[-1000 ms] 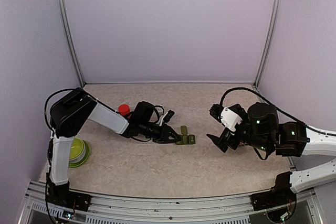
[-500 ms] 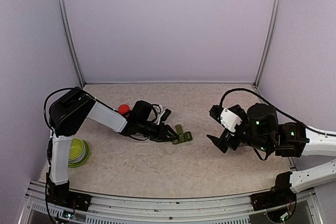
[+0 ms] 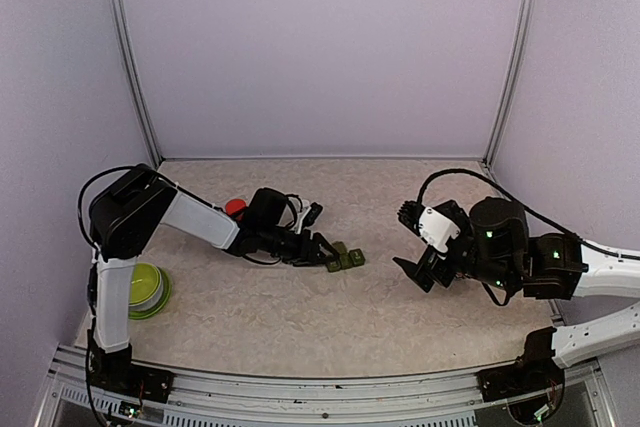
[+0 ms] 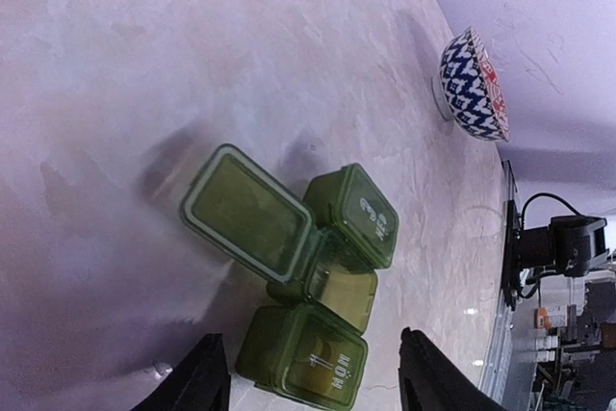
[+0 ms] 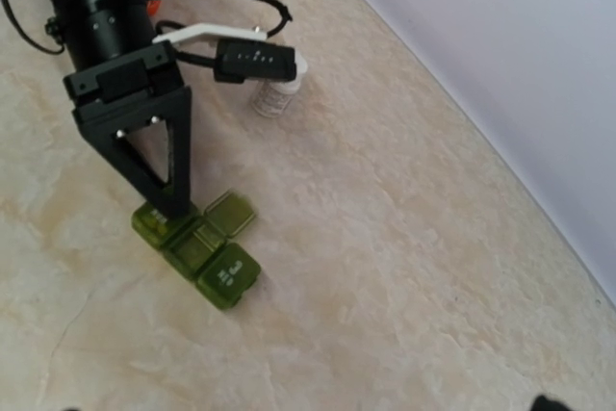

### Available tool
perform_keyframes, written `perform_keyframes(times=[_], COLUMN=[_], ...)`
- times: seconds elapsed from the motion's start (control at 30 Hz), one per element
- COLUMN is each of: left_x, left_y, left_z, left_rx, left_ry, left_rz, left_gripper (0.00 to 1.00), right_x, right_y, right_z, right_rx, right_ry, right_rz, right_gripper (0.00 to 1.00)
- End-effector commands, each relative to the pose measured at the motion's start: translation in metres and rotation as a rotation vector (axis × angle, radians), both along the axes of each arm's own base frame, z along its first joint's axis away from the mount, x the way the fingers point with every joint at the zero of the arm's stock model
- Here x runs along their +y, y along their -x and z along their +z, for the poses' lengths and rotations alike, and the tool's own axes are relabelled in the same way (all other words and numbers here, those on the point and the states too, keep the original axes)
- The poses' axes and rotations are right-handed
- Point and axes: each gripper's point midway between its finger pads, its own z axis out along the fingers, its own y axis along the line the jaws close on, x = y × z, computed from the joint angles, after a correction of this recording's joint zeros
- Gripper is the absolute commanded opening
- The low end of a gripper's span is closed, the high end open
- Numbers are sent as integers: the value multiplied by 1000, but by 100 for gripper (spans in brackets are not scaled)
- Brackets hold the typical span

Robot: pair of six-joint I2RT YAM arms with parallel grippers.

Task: Sort the pills into containers
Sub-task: Place the pill container at the center of the board.

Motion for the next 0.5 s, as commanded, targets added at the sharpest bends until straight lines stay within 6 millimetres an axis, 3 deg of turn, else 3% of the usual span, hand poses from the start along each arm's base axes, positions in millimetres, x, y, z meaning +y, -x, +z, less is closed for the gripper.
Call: perform_keyframes(times=[0.0,0.3,0.47], left_x=[6,12,24], left_y=[-18,-32,-43], left_z=[22,55,76], left_rx=[-69,-173,-268], left_ry=[-4,-13,-61], left_rz=[55,110,174], left_gripper=[63,71,87], right_x=[0,1,-2], right_y=[-3,-2,-4], right_z=[-4,-8,-7], right_rx=[7,23,17], right_ry=[-3,10,8], right_rz=[-7,-1,-23], right_gripper=[100,100,100])
